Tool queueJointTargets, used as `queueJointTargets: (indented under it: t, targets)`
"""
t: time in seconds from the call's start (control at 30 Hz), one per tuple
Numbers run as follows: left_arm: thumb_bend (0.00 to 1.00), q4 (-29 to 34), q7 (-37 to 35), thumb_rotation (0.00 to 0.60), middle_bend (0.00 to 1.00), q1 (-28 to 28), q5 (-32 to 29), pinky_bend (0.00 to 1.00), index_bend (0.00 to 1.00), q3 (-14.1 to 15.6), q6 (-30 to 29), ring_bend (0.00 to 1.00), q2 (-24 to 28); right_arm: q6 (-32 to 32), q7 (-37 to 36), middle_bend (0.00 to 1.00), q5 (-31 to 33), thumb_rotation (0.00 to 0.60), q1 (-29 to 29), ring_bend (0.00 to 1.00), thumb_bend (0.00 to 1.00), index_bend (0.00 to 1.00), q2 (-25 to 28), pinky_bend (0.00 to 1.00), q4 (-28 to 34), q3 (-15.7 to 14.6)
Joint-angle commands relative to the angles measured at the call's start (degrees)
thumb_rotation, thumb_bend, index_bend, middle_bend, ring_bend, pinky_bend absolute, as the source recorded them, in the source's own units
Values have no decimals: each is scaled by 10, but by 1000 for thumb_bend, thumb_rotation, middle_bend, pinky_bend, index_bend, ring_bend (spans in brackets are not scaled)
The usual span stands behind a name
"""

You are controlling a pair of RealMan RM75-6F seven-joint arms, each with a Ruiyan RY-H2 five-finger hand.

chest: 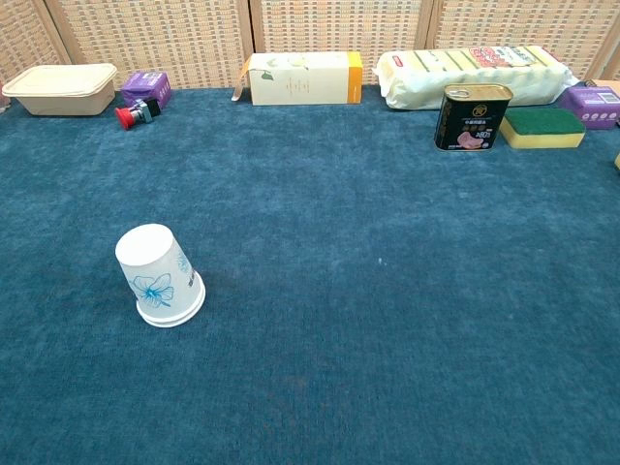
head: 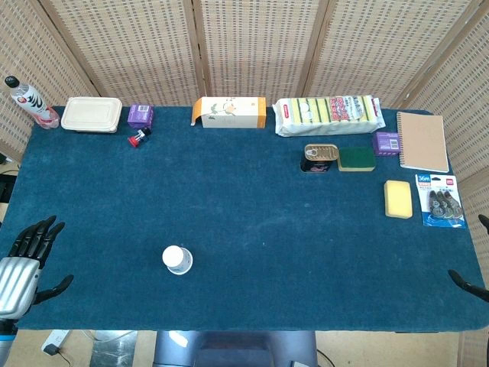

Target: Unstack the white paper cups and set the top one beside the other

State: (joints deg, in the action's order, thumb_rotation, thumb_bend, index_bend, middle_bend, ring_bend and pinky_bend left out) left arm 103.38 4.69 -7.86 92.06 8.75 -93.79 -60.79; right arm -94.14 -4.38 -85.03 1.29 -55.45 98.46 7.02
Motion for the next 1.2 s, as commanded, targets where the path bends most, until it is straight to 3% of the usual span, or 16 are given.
queueJointTargets:
  t: [0.03, 0.27, 0.4, 0.47, 0.77, 1.07, 1.2]
  targets:
    - [196, 2, 1, 600, 0, 0, 3, 61, 0, -2, 12, 0, 1, 0, 0, 0, 0, 600, 0, 0, 60, 84, 1, 0, 2, 0]
    - [196, 16, 12, 600, 0, -19, 6, 60, 0, -13, 63, 0, -1, -5, -6, 0, -1, 600, 5, 0, 60, 84, 4, 0, 6, 0]
    - [196, 56, 41, 600, 0, -61, -15, 60, 0, -29, 144, 0, 11, 2, -9, 0, 1, 600, 3, 0, 60, 84, 6, 0, 7, -1]
    - [196, 81, 74, 600, 0, -96, -36, 60, 0, -41, 206, 0, 14, 2, -10, 0, -1, 600, 3, 0, 60, 84, 8, 0, 10, -1]
    - [196, 131, 169, 600, 0, -189, -155, 60, 0, -90, 352, 0, -4, 5, -16, 0, 2, 600, 4, 0, 61, 84, 12, 0, 11, -1]
    - [196, 152, 281, 600, 0, -255, -292, 61, 11, -118, 388, 0, -54, 9, -29, 0, 6, 600, 3, 0, 62, 84, 16, 0, 9, 1]
    - [197, 157, 325, 600, 0, -276, -336, 60, 98, -118, 379, 0, -79, 10, -37, 0, 5, 600, 3, 0, 61, 83, 18, 0, 9, 2]
